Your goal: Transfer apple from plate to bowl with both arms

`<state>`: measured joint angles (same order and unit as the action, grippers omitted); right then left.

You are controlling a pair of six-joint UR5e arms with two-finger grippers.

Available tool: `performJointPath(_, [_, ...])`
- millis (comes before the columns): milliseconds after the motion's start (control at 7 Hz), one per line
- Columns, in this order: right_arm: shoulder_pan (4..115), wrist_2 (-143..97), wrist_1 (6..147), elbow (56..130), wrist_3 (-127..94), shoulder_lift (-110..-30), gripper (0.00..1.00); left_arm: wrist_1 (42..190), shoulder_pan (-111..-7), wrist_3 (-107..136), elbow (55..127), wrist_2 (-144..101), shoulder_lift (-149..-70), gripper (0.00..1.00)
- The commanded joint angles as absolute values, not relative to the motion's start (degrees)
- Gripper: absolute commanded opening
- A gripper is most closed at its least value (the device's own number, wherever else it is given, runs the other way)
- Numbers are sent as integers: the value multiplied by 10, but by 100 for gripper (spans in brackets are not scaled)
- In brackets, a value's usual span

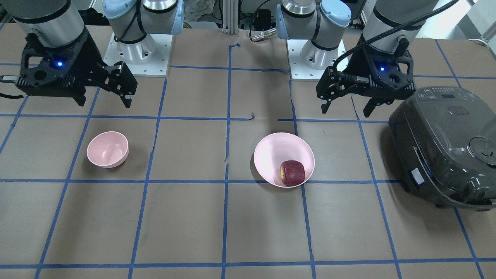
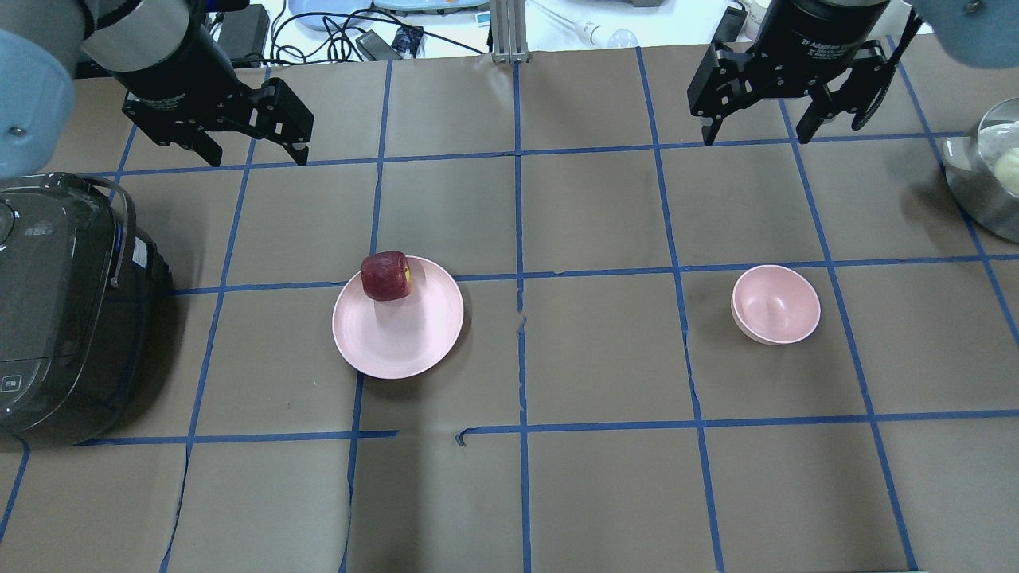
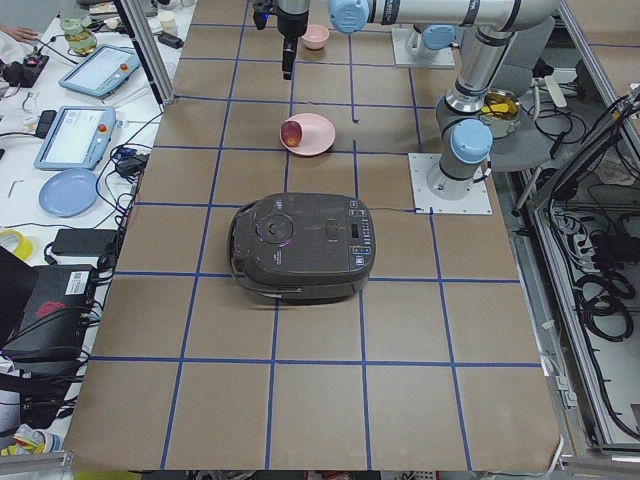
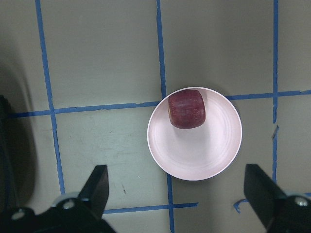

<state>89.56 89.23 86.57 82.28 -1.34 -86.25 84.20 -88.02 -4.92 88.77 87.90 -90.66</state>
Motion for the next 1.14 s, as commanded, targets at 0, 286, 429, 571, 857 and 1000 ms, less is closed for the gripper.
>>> performJointPath(0, [896,893,865,823,-13,-862,100,841,-881,-48,889,876,-908,100])
performJointPath(286, [896,893,860,823,-13,-862,100,842,-882,-48,889,881,-903,100])
performJointPath(429, [896,894,860,823,-13,-862,100,842,-882,-48,889,875,-904,100])
performJointPath(571, [896,894,860,823,-13,-862,100,840,-882,-47,889,875,-908,100])
performJointPath(857, [896,894,860,824,-13,-863,100,839,-882,-47,890,875,-907,100])
performJointPath(1000, [896,895,860,824,-12,-863,100,839,-882,-47,892,875,-907,100])
